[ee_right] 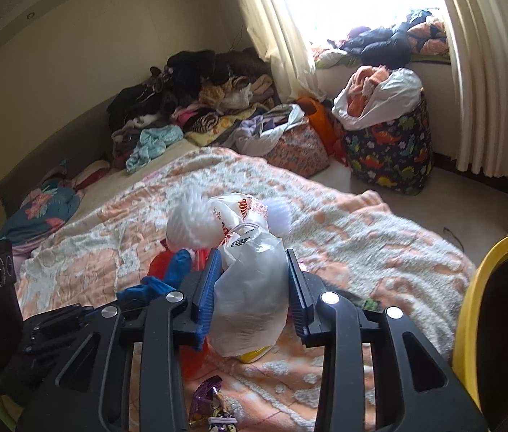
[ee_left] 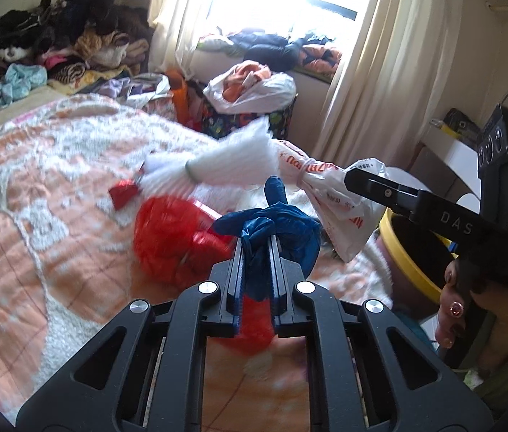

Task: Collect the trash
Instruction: 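Carry both bags over the yellow-rimmed bin with both tools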

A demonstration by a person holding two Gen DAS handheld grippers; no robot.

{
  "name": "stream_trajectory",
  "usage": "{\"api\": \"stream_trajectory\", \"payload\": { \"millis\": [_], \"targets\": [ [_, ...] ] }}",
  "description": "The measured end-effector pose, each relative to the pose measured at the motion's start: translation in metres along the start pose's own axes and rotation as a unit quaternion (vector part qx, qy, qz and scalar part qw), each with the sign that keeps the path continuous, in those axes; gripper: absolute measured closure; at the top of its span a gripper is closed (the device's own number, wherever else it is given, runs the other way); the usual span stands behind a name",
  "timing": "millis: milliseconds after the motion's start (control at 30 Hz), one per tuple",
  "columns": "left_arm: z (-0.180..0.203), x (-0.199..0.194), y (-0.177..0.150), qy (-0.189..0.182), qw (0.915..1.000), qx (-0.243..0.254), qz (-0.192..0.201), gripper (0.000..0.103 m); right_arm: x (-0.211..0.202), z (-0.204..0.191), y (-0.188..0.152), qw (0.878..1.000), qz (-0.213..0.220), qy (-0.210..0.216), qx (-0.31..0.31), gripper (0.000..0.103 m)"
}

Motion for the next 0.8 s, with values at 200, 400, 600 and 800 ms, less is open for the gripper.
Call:
{"api": "stream_trajectory", "payload": {
  "millis": [200,400,600,800],
  "targets": [
    [0.021,-0.002,0.009,-0.015,0.9997,0.019,0.01,0.096,-0.025,0.017,0.01,0.999,0.027,-0.013,0.011,0.07],
    [0.036,0.0,0.013,-0.025,0.9991,0.031,0.012,0.096,-0.046,0.038,0.009,0.998,0.043,-0.03,0.028,0.07],
    [0.055,0.005,0.017,-0.037,0.9983,0.045,0.012,0.096,-0.067,0.062,0.003,0.996,0.054,-0.049,0.05,0.07],
    [0.074,0.016,0.018,-0.047,0.9973,0.056,0.005,0.096,-0.08,0.084,-0.004,0.993,0.057,-0.071,0.068,0.07]
  ]
}}
Point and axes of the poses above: each gripper's, at about its wrist camera, not at the fingertips, and x roughly the way its jaws point, z to its right, y to its top, the point moved 3 cm from there along x, roughly the way its jaws point
